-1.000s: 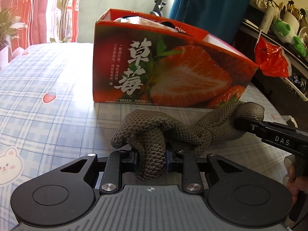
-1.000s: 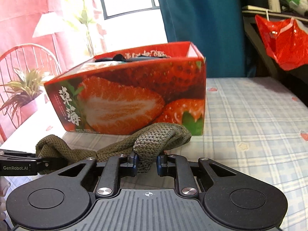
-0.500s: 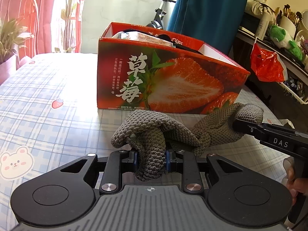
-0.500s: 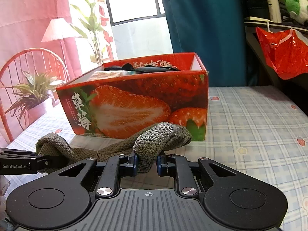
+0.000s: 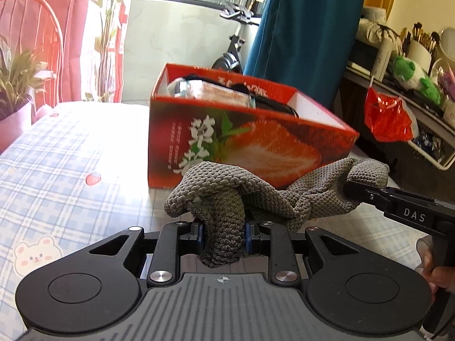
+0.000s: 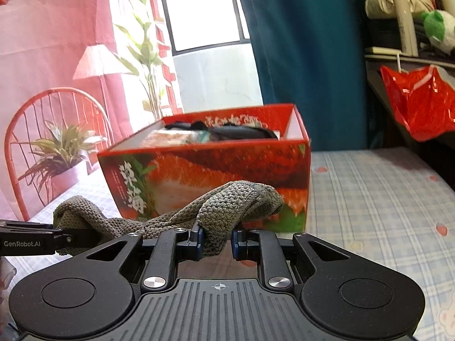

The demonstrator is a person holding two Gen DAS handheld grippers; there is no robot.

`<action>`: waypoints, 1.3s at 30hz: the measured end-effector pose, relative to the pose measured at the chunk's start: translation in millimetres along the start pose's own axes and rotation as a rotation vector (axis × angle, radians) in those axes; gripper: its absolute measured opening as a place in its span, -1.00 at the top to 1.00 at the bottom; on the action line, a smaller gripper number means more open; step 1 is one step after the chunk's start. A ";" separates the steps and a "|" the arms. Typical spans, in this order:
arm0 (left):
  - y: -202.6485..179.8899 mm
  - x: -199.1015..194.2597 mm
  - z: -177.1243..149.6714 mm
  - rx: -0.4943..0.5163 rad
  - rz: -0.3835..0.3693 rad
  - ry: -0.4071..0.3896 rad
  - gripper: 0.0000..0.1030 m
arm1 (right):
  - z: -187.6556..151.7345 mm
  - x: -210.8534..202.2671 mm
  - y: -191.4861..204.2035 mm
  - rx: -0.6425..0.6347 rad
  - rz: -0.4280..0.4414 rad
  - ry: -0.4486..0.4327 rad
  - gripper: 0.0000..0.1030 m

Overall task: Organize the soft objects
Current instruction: 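Lift the green knit cloth with both grippers over the red box, then lower the green cloth into the box and open both grippers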

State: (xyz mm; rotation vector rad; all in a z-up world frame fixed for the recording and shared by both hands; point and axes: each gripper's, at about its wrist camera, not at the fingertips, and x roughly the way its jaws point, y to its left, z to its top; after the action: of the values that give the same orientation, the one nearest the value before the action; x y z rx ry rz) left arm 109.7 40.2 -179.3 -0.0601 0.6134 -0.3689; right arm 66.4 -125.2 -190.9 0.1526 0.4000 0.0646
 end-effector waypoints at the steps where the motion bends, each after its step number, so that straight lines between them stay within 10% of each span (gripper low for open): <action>1: 0.3 -1.5 3.3 -0.002 -0.003 -0.009 0.49 | 2.8 -1.4 0.7 -0.005 0.001 -0.008 0.68; 13: 1.5 -0.7 98.9 0.067 -0.026 -0.146 0.49 | 77.0 10.5 4.5 -0.098 0.017 -0.094 0.68; 21: 4.4 56.3 152.8 0.100 -0.042 -0.040 0.49 | 126.4 55.1 0.7 -0.194 -0.012 -0.010 0.68; 39: 9.6 142.8 167.8 0.097 -0.061 0.179 0.49 | 131.8 144.5 -15.5 -0.191 -0.010 0.279 0.68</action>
State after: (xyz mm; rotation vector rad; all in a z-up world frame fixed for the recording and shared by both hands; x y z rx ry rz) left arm 316.6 -10.6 -122.4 0.0478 0.7707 -0.4658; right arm 251.5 -144.9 -128.8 -0.0481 0.6703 0.1141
